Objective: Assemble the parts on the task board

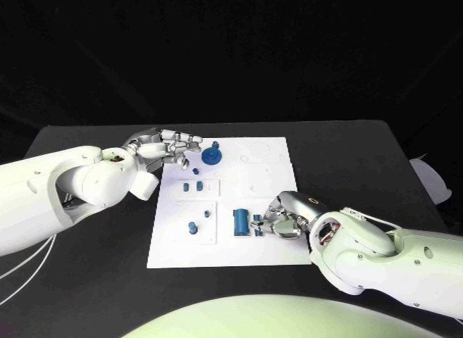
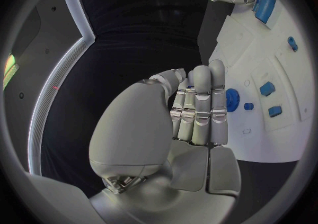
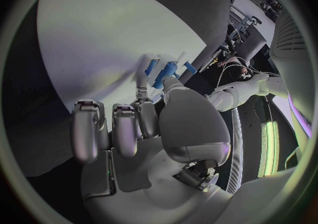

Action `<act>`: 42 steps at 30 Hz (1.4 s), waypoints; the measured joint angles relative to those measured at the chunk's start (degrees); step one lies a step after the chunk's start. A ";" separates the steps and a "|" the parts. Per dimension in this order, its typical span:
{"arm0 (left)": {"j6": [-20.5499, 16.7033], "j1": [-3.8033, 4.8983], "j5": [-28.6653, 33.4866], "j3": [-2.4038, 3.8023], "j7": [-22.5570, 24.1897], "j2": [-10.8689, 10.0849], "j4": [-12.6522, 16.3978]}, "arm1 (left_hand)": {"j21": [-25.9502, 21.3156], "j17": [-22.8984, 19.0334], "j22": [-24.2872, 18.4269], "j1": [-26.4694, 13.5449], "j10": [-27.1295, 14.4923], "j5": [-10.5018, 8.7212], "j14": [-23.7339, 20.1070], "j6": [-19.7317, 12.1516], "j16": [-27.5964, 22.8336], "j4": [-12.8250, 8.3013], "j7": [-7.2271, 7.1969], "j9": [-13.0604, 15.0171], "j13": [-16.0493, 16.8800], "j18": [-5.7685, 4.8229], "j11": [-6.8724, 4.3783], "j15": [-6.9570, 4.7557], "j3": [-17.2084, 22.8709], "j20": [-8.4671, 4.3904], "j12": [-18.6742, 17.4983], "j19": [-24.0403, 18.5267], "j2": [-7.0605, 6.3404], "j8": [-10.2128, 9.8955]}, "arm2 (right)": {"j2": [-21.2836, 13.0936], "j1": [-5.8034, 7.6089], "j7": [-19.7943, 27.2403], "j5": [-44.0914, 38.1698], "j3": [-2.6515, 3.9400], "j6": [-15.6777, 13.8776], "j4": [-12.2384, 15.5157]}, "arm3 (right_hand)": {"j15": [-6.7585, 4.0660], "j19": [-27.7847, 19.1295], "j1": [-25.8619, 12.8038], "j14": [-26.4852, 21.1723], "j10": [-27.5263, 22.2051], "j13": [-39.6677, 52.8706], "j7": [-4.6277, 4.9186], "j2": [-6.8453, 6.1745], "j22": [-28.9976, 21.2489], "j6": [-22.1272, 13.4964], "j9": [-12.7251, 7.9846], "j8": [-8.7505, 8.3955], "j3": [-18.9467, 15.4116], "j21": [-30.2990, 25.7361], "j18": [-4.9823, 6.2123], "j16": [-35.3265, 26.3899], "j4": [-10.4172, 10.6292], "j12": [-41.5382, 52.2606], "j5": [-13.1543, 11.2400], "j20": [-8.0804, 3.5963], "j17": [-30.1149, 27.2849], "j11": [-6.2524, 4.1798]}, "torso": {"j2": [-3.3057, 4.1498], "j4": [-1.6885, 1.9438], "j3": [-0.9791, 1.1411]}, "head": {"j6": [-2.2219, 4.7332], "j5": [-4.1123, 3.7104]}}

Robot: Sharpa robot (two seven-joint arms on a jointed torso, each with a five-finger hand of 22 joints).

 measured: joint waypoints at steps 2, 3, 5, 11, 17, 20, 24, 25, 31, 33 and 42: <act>0.02 0.00 0.00 0.00 -0.02 0.00 0.00 | 0.00 0.00 0.00 0.00 0.00 0.00 0.00 0.00 0.00 0.00 0.00 0.00 0.00 0.00 0.00 0.00 0.00 0.00 0.00 0.00 0.00 0.00 | -0.20 -0.01 0.01 -0.24 0.00 -0.04 0.26 | 0.00 0.00 -0.20 0.00 0.00 0.00 0.00 0.20 0.00 0.00 0.00 0.00 -0.15 0.00 0.00 0.00 -0.15 0.00 0.00 0.00 0.00 0.00 | 0.00 -0.01 0.00 | -0.02 0.04; 0.02 0.00 -0.01 0.00 -0.02 0.00 -0.01 | 0.00 0.00 0.00 0.00 0.00 0.00 0.00 0.00 0.00 0.00 0.00 0.00 0.00 0.00 0.00 0.00 0.00 0.00 0.00 0.00 0.00 0.00 | -0.27 -0.02 0.01 -0.34 0.00 -0.06 0.34 | 0.00 0.00 -0.20 0.00 0.00 0.00 0.00 0.20 0.00 0.00 0.00 0.00 -0.15 0.00 0.00 0.00 -0.15 0.00 0.00 0.00 0.00 0.00 | 0.00 -0.01 0.00 | -0.03 0.05; 0.04 0.00 -0.01 0.00 -0.04 0.00 -0.01 | 0.00 0.00 0.00 0.00 0.00 0.00 0.00 0.00 0.00 0.00 0.00 0.00 0.00 0.00 0.00 0.00 0.00 0.00 0.00 0.00 0.00 0.00 | -0.43 -0.03 0.02 -0.55 0.00 -0.08 0.44 | 0.00 0.00 -0.20 0.00 0.00 0.00 0.00 0.20 0.00 0.00 0.02 0.00 -0.16 0.00 0.00 0.00 -0.15 0.00 0.00 0.00 0.00 0.00 | -0.01 -0.01 -0.01 | -0.05 0.05; 0.07 0.00 -0.02 0.00 -0.07 0.00 -0.01 | 0.00 -0.05 -0.02 0.00 0.00 0.00 0.00 0.00 0.00 0.00 0.00 0.00 -0.01 -0.01 0.00 0.00 0.00 0.00 0.00 0.00 0.00 0.00 | -1.40 -0.04 0.04 -1.02 0.01 0.01 0.49 | -0.21 0.05 3.85 0.21 0.00 0.02 0.00 0.73 -0.01 0.00 0.25 0.00 -0.28 0.00 0.00 0.00 -1.65 0.00 0.55 -0.05 0.00 0.00 | -0.02 -0.01 -0.01 | -0.07 -0.05; 0.09 0.00 -0.03 0.00 -0.09 0.00 -0.03 | 0.00 -0.05 -0.06 0.00 0.00 0.00 0.00 0.00 0.00 0.00 0.00 0.01 -0.01 0.00 0.00 0.01 0.00 0.00 0.00 0.00 0.00 0.00 | -1.94 -0.08 0.21 -1.26 0.01 0.34 0.79 | -0.21 0.21 7.93 0.21 0.00 0.02 0.00 0.55 -0.01 0.00 0.35 0.00 -0.43 -0.08 0.00 0.00 -3.04 0.00 -3.38 -0.21 -0.01 0.00 | -0.02 -0.02 -0.02 | 0.03 -0.05; 0.10 0.00 -0.03 0.00 -0.08 0.02 -0.08 | 0.00 -0.05 -0.06 0.00 0.00 0.00 0.00 0.00 0.00 0.00 0.00 0.01 -0.01 -0.01 0.00 0.01 0.00 0.00 0.00 0.00 0.00 0.00 | -2.32 -0.10 0.85 -1.09 0.00 0.09 0.84 | -0.21 0.21 8.04 0.21 0.00 0.05 -0.08 0.43 -0.02 -0.35 0.34 0.00 -0.75 -1.57 0.00 -0.05 -2.72 -0.67 -4.00 -0.21 -0.01 0.00 | -0.07 -0.03 -0.04 | 0.16 -0.07; 0.07 -0.02 -0.03 0.00 0.11 0.23 -0.41 | -0.29 -0.13 -0.10 -0.19 0.00 0.00 -0.19 0.00 0.00 0.00 0.00 -0.08 0.06 -0.02 0.00 0.20 0.00 0.03 0.33 -0.03 0.19 0.00 | -2.96 0.71 4.47 1.60 -0.07 -1.32 0.20 | -0.13 0.19 9.13 0.24 -1.49 0.33 0.97 0.28 -0.02 -2.72 -0.25 -1.40 -1.34 -6.17 0.00 -2.03 -2.13 -3.86 -4.00 -0.19 -0.01 0.88 | -0.21 -0.04 -0.08 | 0.57 -0.19; 0.06 -0.04 -0.03 -0.01 0.19 0.33 -0.55 | -0.29 -0.13 -0.13 -0.33 0.00 0.00 -0.19 0.00 0.00 0.00 0.00 -0.08 0.06 -0.01 0.00 0.20 0.00 0.20 0.33 -0.20 0.33 0.00 | -3.01 1.28 6.00 3.02 -0.08 -1.73 -0.31 | 0.37 -0.35 9.79 0.28 -2.54 0.39 1.49 0.26 -0.02 -3.36 -0.51 -1.93 -1.58 -8.49 0.00 -3.07 -2.19 -5.86 -4.00 0.19 -0.01 1.24 | -0.27 -0.05 -0.09 | 0.73 -0.23; -0.14 -0.25 0.16 -0.10 1.32 1.27 -1.73 | -0.66 -0.24 -0.32 -1.40 -0.43 0.00 -0.19 0.00 0.00 0.90 0.00 -0.22 0.13 -0.01 0.01 0.20 -0.89 0.21 0.71 -0.20 0.27 0.00 | -2.89 5.69 18.74 18.02 0.07 -2.97 -5.77 | 2.33 -13.22 15.06 -3.20 -16.34 -16.72 3.67 1.80 -0.50 -7.12 -1.76 -4.79 -1.39 -37.83 5.51 -20.05 -2.87 -33.15 -4.58 1.79 -14.62 3.21 | -1.03 -0.11 -0.40 | 2.21 -0.38; -0.35 -0.41 0.40 -0.15 2.03 1.84 -2.41 | -0.66 -0.27 -0.42 -1.63 -0.43 0.00 -0.20 0.00 0.00 1.18 0.00 -0.23 0.20 -0.01 0.01 0.20 -1.18 0.20 0.94 -0.21 0.05 0.00 | -2.39 7.12 23.90 25.50 0.06 -2.76 -8.61 | 3.09 -18.89 16.49 -7.29 -19.96 -22.07 4.56 2.02 -4.16 -8.29 -2.08 -5.62 -1.47 -50.44 7.13 -31.03 -3.26 -40.15 -5.63 2.53 -25.59 4.11 | -1.40 -0.14 -0.54 | 3.05 -0.47; -3.06 -1.04 3.82 -0.46 7.15 6.35 -9.16 | -9.20 -5.10 -4.63 -3.94 -2.86 0.00 -10.93 -0.97 -8.72 3.11 0.13 -0.71 -0.47 0.00 0.61 2.01 -5.34 2.37 1.18 -8.01 -0.26 0.27 | 3.99 11.37 41.82 56.04 0.24 1.53 -24.96 | 8.12 -29.73 21.37 -21.30 -26.08 -42.16 7.09 2.46 -18.05 -9.98 -5.56 -7.91 -0.50 -69.28 7.14 -62.31 -4.18 -58.02 -7.75 7.17 -46.08 7.96 | -3.94 -0.67 -1.41 | 7.47 -0.54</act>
